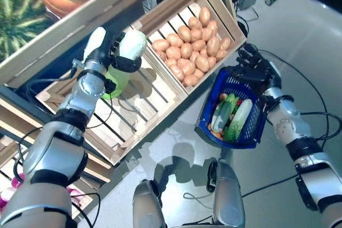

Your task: Put vegetables into the basket

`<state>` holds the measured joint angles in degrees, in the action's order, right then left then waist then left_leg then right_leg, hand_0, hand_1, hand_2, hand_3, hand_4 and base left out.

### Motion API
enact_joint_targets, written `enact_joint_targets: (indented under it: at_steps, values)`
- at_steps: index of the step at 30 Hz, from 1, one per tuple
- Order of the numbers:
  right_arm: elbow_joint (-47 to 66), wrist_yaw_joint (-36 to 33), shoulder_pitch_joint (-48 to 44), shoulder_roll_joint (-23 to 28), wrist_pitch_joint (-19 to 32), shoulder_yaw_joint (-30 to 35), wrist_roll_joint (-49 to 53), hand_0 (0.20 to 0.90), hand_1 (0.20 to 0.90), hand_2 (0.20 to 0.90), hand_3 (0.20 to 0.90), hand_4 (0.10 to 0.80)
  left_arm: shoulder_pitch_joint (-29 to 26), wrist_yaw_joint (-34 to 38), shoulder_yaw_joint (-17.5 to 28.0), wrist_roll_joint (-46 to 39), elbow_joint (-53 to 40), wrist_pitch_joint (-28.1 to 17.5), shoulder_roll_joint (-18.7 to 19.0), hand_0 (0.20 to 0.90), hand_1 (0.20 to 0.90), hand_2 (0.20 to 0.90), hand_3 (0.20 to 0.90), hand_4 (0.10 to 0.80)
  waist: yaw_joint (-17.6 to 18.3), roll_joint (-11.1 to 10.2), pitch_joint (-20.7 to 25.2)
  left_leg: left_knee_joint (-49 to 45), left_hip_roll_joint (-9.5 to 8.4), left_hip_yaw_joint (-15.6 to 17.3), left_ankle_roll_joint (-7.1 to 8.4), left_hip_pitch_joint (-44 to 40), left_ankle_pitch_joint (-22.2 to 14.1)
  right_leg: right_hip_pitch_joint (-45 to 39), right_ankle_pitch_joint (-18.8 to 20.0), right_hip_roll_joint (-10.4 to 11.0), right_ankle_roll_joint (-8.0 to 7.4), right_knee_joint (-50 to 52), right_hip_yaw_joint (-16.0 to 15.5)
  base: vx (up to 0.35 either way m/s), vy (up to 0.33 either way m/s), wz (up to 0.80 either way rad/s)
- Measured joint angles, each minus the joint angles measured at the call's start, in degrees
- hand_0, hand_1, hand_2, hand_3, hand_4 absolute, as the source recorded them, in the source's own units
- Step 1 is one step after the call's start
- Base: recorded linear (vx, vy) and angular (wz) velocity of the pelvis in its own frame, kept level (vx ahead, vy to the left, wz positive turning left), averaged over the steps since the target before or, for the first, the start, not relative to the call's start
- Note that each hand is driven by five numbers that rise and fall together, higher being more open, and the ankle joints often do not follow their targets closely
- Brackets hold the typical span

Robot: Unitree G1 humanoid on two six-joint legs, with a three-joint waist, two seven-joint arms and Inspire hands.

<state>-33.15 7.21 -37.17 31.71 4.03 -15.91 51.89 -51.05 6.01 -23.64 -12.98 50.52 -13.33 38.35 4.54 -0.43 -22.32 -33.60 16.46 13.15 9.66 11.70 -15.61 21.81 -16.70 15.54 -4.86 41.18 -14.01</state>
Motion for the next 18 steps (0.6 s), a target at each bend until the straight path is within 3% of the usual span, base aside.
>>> enact_joint_targets:
  at_steps: [5, 8, 11, 14, 15, 16, 17, 18]
  values:
    - [1.65, 2.95, 4.16, -3.26, -2.70, -0.11, -2.42, 0.900, 0.900, 0.900, 0.900, 0.800, 12.71, -5.08, 5.26, -13.02, -8.04, 0.22, -7.13, 0.300, 0.300, 0.300, 0.300, 0.400, -1.87, 1.57, 4.45, 16.08, -0.81, 1.60, 0.71, -10.41, 6.28, -8.73, 3.90, -3.11, -0.57, -12.04, -2.23, 0.168, -0.010, 0.00]
    - [2.69, 5.34, 5.93, -3.72, -5.27, -0.45, -4.31, 0.900, 0.900, 0.900, 0.900, 0.800, 18.79, -7.11, 6.19, -16.63, -12.53, 0.58, -12.04, 0.300, 0.300, 0.300, 0.300, 0.400, -2.39, 1.81, 7.46, 24.34, -1.75, 1.62, -0.22, -14.95, 10.06, -12.61, 6.55, -4.68, -1.57, -19.01, -2.55, 0.085, -0.011, -0.01]
    - [3.89, 7.90, 6.02, -3.88, -8.15, -0.84, -4.29, 0.900, 0.900, 0.900, 0.900, 0.800, 21.65, -8.11, 6.18, -18.52, -16.21, 1.68, -13.99, 0.300, 0.300, 0.300, 0.300, 0.400, -2.39, 1.70, 7.90, 25.20, -1.75, 1.31, 0.14, -17.08, 11.03, -17.91, 10.21, -5.75, -2.20, -26.63, -3.33, 0.072, -0.015, -0.02]
    - [4.28, 9.68, 6.13, -5.39, -10.46, -1.00, -4.24, 0.900, 0.900, 0.900, 0.900, 0.800, 22.16, -8.61, 6.21, -20.76, -17.07, 2.06, -14.39, 0.300, 0.300, 0.300, 0.300, 0.400, -2.67, -0.77, 9.49, 19.34, -2.61, 0.93, 0.13, -14.26, 11.12, -22.67, 14.68, -5.12, -2.73, -35.41, -3.67, 0.038, -0.011, 0.03]
    - [4.45, 9.92, 6.30, -5.63, -11.14, -1.13, -4.21, 0.900, 0.900, 0.900, 0.900, 0.800, 22.41, -8.56, 6.22, -21.30, -17.56, 2.28, -14.48, 0.300, 0.300, 0.300, 0.300, 0.400, -2.63, -1.30, 10.50, 21.44, -2.98, 0.98, -0.45, -13.75, 9.86, -22.95, 15.19, -4.75, -3.08, -36.77, -3.65, 0.039, -0.012, 0.22]
    - [5.32, 10.36, 6.69, -5.00, -12.12, -1.21, -4.21, 0.900, 0.900, 0.900, 0.900, 0.800, 22.58, -8.77, 6.19, -21.70, -18.62, 2.47, -15.05, 0.300, 0.300, 0.300, 0.300, 0.400, -2.27, -0.35, 12.26, 31.83, -4.12, 0.96, -2.09, -15.44, 12.98, -22.94, 15.90, -5.43, -3.83, -37.96, -3.79, 0.038, -0.008, 0.00]
    - [6.40, 10.62, 7.69, -5.41, -13.65, -0.96, -4.18, 0.900, 0.900, 0.900, 0.900, 0.800, 23.53, -8.94, 6.34, -23.00, -20.28, 2.53, -15.38, 0.300, 0.300, 0.300, 0.300, 0.400, -2.93, -0.51, 13.21, 35.59, -4.89, 0.37, -1.97, -17.62, 16.74, -23.64, 17.01, -5.70, -4.32, -39.59, -3.26, 0.046, -0.010, 0.07]
    - [7.25, 11.58, 8.68, -5.44, -14.71, -1.29, -4.18, 0.900, 0.900, 0.900, 0.900, 0.800, 24.16, -8.98, 6.34, -23.98, -21.17, 2.54, -15.50, 0.300, 0.300, 0.300, 0.300, 0.400, -2.90, -1.33, 14.04, 36.41, -5.78, 0.01, -2.16, -17.99, 16.87, -24.79, 17.54, -5.21, -5.17, -41.34, -3.45, 0.041, -0.009, -0.01]
